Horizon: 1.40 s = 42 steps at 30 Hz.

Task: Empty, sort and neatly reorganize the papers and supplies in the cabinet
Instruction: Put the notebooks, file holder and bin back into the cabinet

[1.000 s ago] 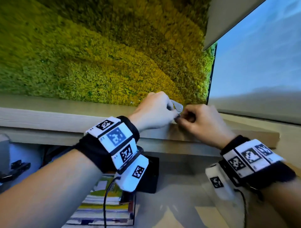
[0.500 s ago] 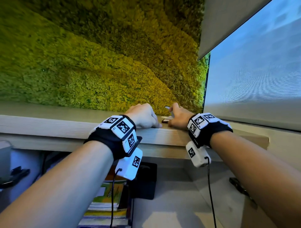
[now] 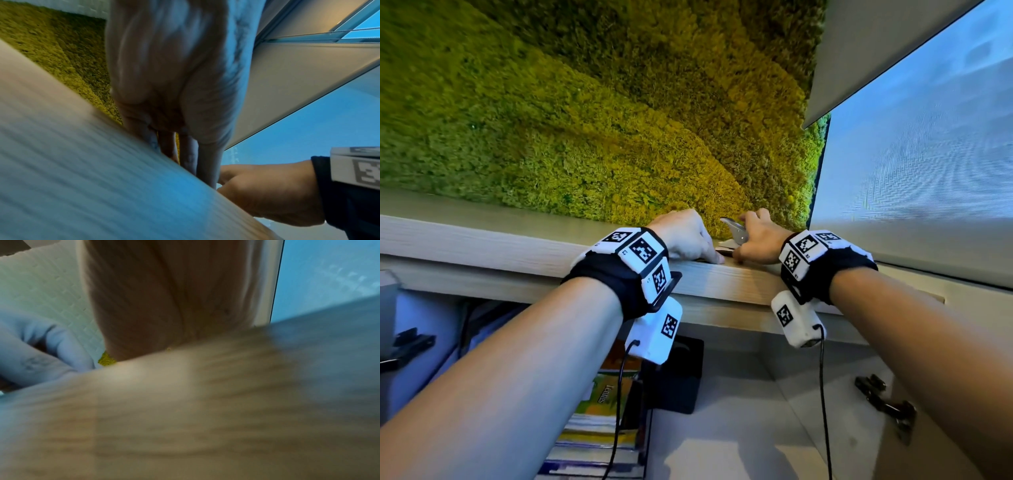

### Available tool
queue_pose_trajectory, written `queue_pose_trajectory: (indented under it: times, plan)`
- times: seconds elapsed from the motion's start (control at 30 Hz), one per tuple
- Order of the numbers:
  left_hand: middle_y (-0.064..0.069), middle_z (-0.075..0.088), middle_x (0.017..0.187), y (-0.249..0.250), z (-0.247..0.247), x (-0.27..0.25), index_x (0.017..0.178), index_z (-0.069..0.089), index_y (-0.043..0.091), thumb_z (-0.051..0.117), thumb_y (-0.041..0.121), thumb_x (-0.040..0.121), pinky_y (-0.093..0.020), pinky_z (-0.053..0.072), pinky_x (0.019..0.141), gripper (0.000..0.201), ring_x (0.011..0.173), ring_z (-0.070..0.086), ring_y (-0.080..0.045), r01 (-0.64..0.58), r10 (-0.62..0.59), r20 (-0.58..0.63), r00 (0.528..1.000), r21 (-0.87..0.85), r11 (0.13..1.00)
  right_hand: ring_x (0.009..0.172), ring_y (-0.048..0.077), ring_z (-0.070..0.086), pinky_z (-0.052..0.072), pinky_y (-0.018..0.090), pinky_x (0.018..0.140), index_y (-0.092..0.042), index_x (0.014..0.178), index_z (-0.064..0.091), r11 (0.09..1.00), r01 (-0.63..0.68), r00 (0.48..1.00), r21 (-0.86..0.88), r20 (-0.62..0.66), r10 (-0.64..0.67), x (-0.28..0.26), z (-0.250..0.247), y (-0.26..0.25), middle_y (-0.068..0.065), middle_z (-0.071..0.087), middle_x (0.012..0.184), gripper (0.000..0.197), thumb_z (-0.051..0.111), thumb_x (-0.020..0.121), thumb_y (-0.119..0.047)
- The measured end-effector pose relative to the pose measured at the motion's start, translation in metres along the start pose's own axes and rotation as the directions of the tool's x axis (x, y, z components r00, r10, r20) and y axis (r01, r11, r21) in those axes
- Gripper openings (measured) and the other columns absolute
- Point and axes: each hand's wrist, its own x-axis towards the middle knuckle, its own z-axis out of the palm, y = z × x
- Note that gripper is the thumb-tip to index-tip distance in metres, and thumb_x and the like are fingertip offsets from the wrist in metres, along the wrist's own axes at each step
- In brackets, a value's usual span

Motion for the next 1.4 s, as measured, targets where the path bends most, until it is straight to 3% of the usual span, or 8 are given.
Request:
queue_pose_trajectory:
  times: [0.2,0.33,0.5,0.67,0.83,1.1,1.23,1.4]
  plan:
    - [0.005,0.074,0.093,0.001,0.000,0.000,0.083,0.080,0.026,0.080,0.051,0.073,-0.031,0.051,0.083,0.026,0.096,0.063,-0.020,0.016,-0.016,0.006,1.000,-0.003,1.000,0.122,0.032,0.048,0.045,0.039,0.096,-0.019,0.151,0.014,0.998,0.052,0.994,0.044,0.093,-0.056,0.002,-0.003,-0.008,0.015,0.037,0.144,0.090,0.069,0.079,-0.024]
    - [0.004,0.074,0.092,0.000,-0.001,0.001,0.086,0.080,0.023,0.081,0.050,0.072,-0.034,0.055,0.086,0.030,0.094,0.065,-0.019,0.013,-0.013,0.001,1.000,-0.012,1.000,0.118,0.026,0.051,0.046,0.041,0.098,-0.019,0.147,0.025,0.990,0.080,0.996,0.119,0.028,-0.084,-0.002,-0.008,-0.007,0.008,0.040,0.140,0.085,0.072,0.077,-0.030]
    - [0.008,0.069,0.072,-0.003,-0.002,0.000,0.069,0.076,0.025,0.082,0.040,0.075,-0.026,0.046,0.069,0.017,0.079,0.060,-0.016,-0.013,0.015,0.032,0.999,-0.076,0.997,0.091,0.016,0.059,0.047,0.031,0.077,-0.022,0.108,0.059,0.978,0.141,0.956,0.154,-0.278,-0.094,-0.019,-0.018,-0.002,-0.005,0.063,0.099,0.051,0.062,0.079,-0.064]
    - [0.003,0.072,0.085,0.000,0.001,-0.005,0.068,0.074,0.026,0.080,0.037,0.078,-0.032,0.051,0.083,0.016,0.092,0.064,-0.019,-0.015,0.016,0.006,1.000,-0.055,0.998,0.079,0.018,0.066,0.053,0.030,0.070,-0.019,0.076,0.066,0.988,0.046,0.920,0.149,-0.390,0.016,-0.033,-0.027,0.009,0.002,0.070,0.080,0.044,0.071,0.072,-0.063]
    - [0.005,0.070,0.086,0.006,0.009,-0.012,0.077,0.076,0.024,0.077,0.044,0.079,-0.025,0.040,0.067,0.020,0.093,0.062,-0.020,0.011,-0.011,-0.109,0.994,0.004,1.000,0.077,0.020,0.069,0.058,0.037,0.076,-0.017,0.076,0.069,0.990,0.025,0.952,0.136,-0.306,0.018,-0.047,-0.033,0.016,0.004,0.071,0.077,0.043,0.072,0.073,-0.059]
    - [0.004,0.071,0.096,0.011,0.028,-0.031,0.090,0.077,0.029,0.075,0.046,0.078,-0.027,0.047,0.080,0.021,0.099,0.061,-0.021,-0.032,-0.005,-0.329,0.944,-0.108,0.994,0.076,0.029,0.059,0.040,0.032,0.059,-0.016,0.073,0.057,0.990,0.142,0.926,0.000,-0.354,-0.133,-0.097,-0.038,0.007,0.006,0.061,0.075,0.037,0.057,0.077,-0.053]
    - [0.000,0.071,0.086,0.020,0.031,-0.052,0.103,0.075,0.027,0.075,0.042,0.079,-0.026,0.047,0.071,0.028,0.083,0.064,-0.021,-0.169,0.057,-0.382,0.922,-0.266,0.949,0.062,0.015,0.045,0.031,0.032,0.054,-0.018,0.076,0.050,0.910,0.394,0.855,0.133,-0.415,-0.310,-0.140,-0.026,0.006,-0.008,0.047,0.064,0.033,0.056,0.068,-0.049]
    - [-0.002,0.072,0.067,0.025,0.039,-0.100,0.082,0.075,0.015,0.072,0.029,0.085,-0.020,0.049,0.049,0.014,0.051,0.064,-0.015,-0.221,0.202,-0.095,0.975,-0.281,0.934,0.056,0.006,0.038,0.029,0.017,0.048,-0.010,0.084,0.048,0.617,0.478,0.868,0.625,-0.227,-0.442,-0.183,0.004,0.027,-0.006,0.043,0.065,0.030,0.074,0.081,-0.024]
